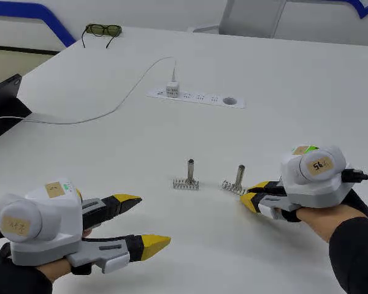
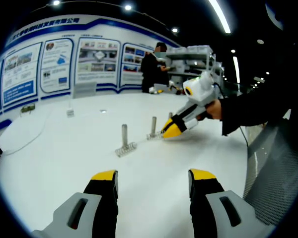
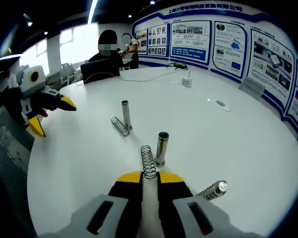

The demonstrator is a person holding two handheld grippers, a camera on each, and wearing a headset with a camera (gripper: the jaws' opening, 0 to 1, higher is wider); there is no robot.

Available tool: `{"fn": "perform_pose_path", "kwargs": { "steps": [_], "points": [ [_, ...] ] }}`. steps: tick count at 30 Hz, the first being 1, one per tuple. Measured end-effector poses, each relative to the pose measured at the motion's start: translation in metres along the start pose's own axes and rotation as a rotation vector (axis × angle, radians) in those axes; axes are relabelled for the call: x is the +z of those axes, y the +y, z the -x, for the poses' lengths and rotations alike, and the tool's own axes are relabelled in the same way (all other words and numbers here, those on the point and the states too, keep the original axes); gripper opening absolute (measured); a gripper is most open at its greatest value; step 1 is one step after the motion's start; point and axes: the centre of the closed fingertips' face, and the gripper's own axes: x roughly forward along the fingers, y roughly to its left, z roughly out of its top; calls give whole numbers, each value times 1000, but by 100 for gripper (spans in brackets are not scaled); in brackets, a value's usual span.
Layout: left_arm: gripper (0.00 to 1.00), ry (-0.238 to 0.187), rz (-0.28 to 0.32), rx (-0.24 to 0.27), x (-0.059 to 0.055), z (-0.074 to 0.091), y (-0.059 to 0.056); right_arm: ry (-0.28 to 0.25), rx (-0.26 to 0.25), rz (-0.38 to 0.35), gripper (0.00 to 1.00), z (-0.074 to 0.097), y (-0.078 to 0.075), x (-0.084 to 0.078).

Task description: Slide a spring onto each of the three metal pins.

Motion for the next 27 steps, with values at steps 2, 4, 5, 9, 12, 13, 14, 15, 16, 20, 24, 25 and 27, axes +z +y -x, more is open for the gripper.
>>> {"fn": "perform_pose_path", "kwargs": {
  "steps": [2, 4, 5, 9, 12, 13, 14, 15, 16, 20, 24, 25, 27],
  "points": [
    [58, 1, -2, 0, 0, 0, 0, -2, -3, 26, 12, 2, 2, 4],
    [58, 0, -2, -2, 0, 0, 0, -1, -6, 48, 12, 5, 4, 7],
    [58, 0, -3, -2, 0, 0, 0, -1, -6, 54, 12, 5, 4, 8],
    [58, -3, -5, -5, 1, 0, 0, -3, -4, 73, 12, 9, 8, 13],
    [58, -4, -6, -6, 1, 0, -1, -9, -3, 83, 12, 12, 10, 18],
    [58, -5, -5, -6, 1, 0, -1, -10, -1, 87, 12, 13, 10, 20],
    [58, -6, -4, -7, 1, 0, -1, -10, 0, 90, 12, 14, 11, 21],
    [58, -7, -4, -7, 1, 0, -1, -11, 1, 92, 12, 15, 11, 22],
    [58, -8, -5, -7, 2, 0, -1, -11, 3, 93, 12, 16, 12, 23],
    [58, -10, -4, -9, 2, 0, -1, -11, 7, 94, 12, 19, 15, 27],
    [58, -12, -3, -9, 3, -1, -2, -10, 8, 99, 12, 21, 14, 29],
    [58, -13, -4, -9, 3, -1, -1, -10, 8, 98, 12, 21, 14, 29],
    [58, -14, -3, -8, 3, 0, -1, -11, 9, 94, 12, 21, 14, 30]
  ]
}}
